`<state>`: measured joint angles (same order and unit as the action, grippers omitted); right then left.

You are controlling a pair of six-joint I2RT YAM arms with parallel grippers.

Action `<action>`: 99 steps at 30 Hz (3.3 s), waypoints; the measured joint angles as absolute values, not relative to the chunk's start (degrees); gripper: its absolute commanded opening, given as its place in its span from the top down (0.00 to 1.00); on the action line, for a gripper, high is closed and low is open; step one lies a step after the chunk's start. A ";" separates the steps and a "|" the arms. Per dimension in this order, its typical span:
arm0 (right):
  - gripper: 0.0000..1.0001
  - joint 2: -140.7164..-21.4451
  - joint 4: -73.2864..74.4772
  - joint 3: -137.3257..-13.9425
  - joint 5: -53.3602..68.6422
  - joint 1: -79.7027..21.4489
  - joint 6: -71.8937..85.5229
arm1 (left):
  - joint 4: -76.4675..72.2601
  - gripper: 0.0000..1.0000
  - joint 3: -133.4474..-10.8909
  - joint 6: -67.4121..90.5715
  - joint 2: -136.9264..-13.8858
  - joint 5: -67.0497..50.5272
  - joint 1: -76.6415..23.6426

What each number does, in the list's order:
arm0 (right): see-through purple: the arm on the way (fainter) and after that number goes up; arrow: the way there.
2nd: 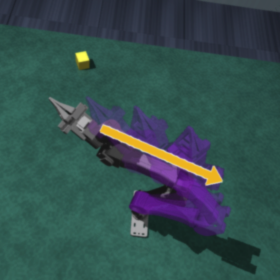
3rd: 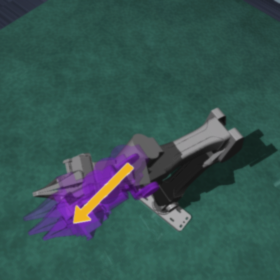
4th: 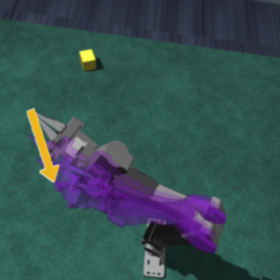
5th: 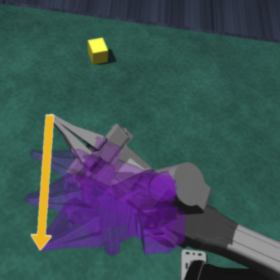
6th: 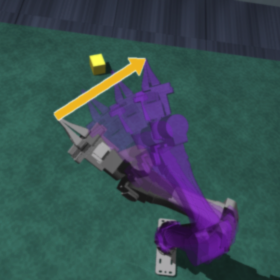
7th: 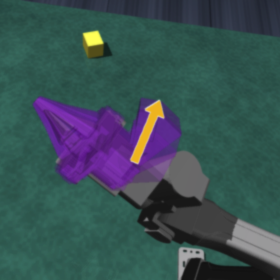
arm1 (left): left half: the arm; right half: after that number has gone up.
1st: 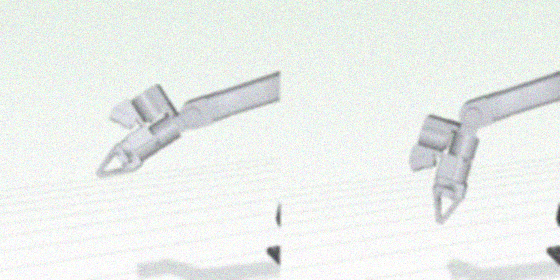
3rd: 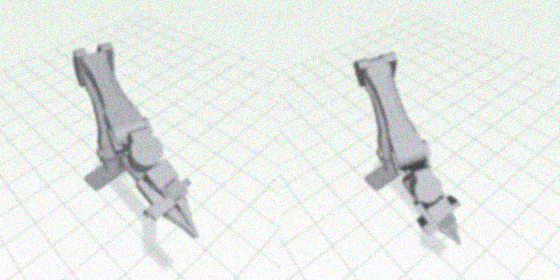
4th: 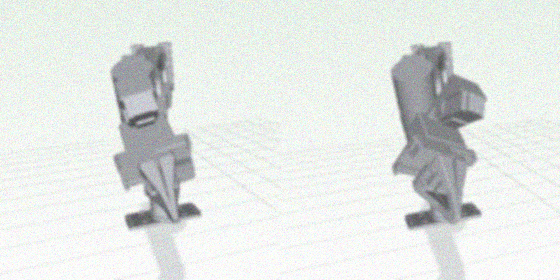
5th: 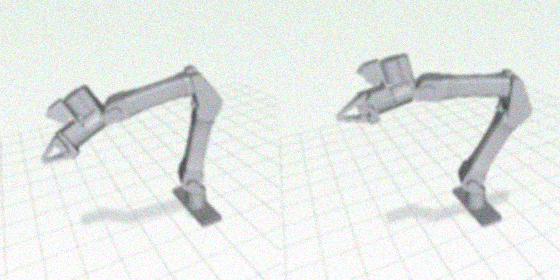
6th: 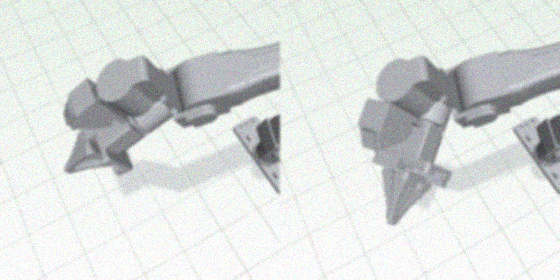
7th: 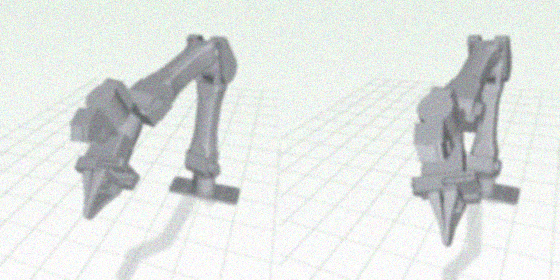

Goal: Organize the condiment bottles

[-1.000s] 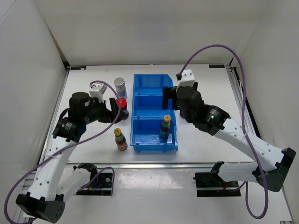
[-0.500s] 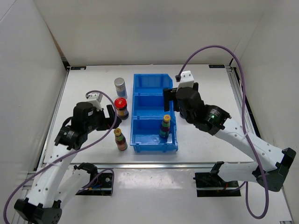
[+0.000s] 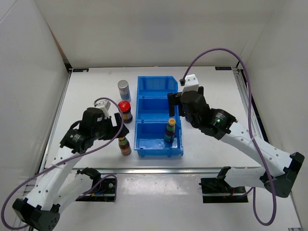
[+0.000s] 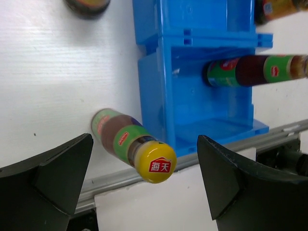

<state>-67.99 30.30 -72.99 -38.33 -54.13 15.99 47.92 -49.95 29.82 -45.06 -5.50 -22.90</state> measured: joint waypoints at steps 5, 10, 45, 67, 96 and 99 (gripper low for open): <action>0.00 -67.99 30.28 -72.73 -38.15 -54.13 16.03 | 49.36 0.00 -49.98 31.03 -49.12 -4.62 -26.98; 0.00 -67.99 30.52 -72.18 -38.06 -54.13 16.05 | 51.24 0.00 -50.50 32.08 -51.03 -1.08 -32.56; 0.00 -68.73 31.62 -70.37 -36.99 -53.34 16.29 | 56.95 0.89 -74.65 23.42 -65.63 18.06 -38.79; 0.00 -61.93 34.70 -67.13 -35.05 -42.35 17.56 | 43.29 0.89 -68.60 24.25 -76.79 8.51 -45.08; 0.00 -91.39 34.94 -73.23 -22.61 -25.89 15.35 | 40.80 0.00 -76.31 23.07 -81.28 9.30 -45.08; 0.00 -93.65 34.85 -73.34 -19.62 -23.09 15.99 | 42.33 0.00 -78.06 21.43 -77.49 12.14 -45.08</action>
<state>-93.65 34.85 -73.34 -19.62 -23.09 15.99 42.33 -78.06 21.43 -77.49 12.14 -45.08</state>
